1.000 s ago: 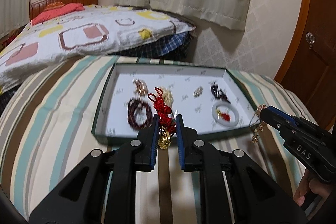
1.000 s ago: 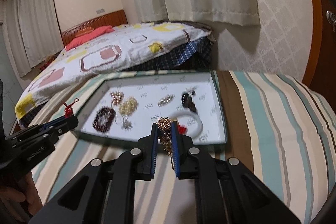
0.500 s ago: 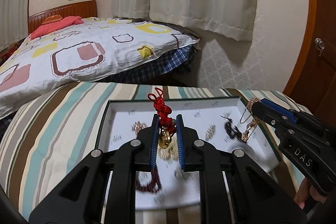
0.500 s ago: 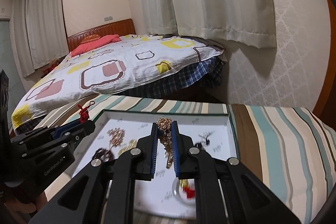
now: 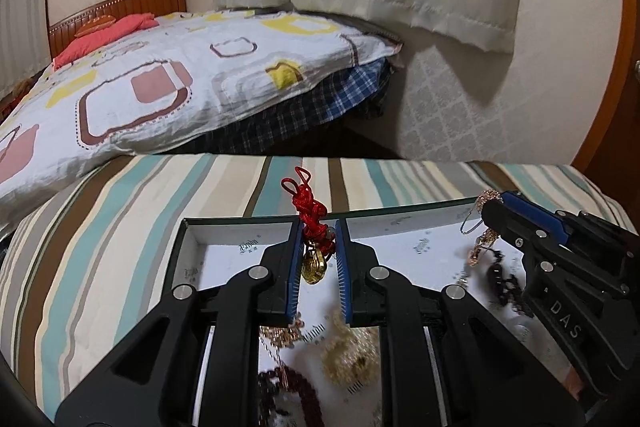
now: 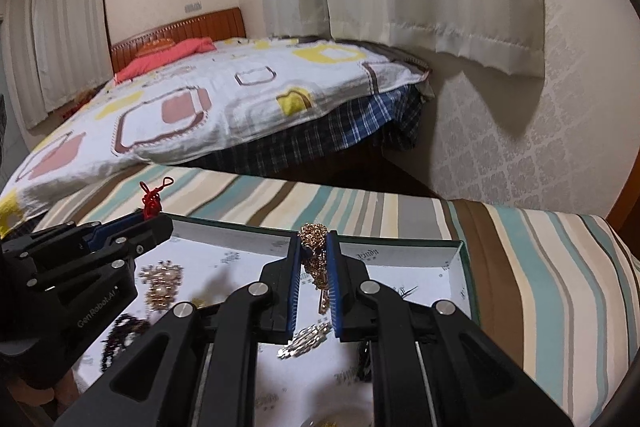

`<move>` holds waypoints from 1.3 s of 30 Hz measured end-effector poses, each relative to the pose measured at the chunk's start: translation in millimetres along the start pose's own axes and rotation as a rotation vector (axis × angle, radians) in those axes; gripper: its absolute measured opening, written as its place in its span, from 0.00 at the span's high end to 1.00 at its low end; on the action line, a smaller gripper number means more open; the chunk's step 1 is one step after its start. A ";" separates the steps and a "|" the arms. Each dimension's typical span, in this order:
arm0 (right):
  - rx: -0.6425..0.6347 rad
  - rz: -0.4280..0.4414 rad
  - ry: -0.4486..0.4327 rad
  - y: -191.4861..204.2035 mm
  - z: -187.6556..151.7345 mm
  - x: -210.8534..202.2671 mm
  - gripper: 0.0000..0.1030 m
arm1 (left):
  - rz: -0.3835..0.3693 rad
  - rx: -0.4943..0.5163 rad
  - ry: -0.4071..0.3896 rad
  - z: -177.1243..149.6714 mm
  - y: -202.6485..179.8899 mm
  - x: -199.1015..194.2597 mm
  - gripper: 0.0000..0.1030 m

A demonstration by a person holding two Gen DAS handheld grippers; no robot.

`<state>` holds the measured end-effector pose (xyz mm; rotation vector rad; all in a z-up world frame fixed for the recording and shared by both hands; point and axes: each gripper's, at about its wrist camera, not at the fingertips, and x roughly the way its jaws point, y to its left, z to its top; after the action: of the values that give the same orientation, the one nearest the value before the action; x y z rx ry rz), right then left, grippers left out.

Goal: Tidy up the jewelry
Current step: 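Lower the lock pendant into the box with left tool while right tool releases the chain there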

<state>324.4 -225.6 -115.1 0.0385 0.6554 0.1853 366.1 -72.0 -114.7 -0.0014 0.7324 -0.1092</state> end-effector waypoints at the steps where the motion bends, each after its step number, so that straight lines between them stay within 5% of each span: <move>1: 0.001 -0.001 0.013 -1.2 0.2 4.0 0.87 | -0.001 -0.003 0.013 1.1 0.3 4.6 0.85; 17: 0.040 -0.011 0.164 -12.6 4.1 35.3 0.87 | 0.007 -0.007 0.172 1.2 2.0 40.6 0.83; 22: 0.041 -0.014 0.185 -13.5 3.2 37.7 0.85 | 0.007 -0.015 0.184 0.6 3.0 42.8 0.74; 27: 0.038 -0.025 0.182 -14.3 4.5 36.2 0.53 | 0.021 -0.020 0.180 1.5 3.8 42.6 0.49; 39: 0.025 -0.049 0.146 -13.8 -2.7 16.7 0.32 | 0.035 -0.032 0.132 -0.9 6.7 21.5 0.20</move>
<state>337.9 -236.2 -128.6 0.0328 0.8030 0.1339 382.0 -67.5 -130.0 -0.0121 0.8654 -0.0641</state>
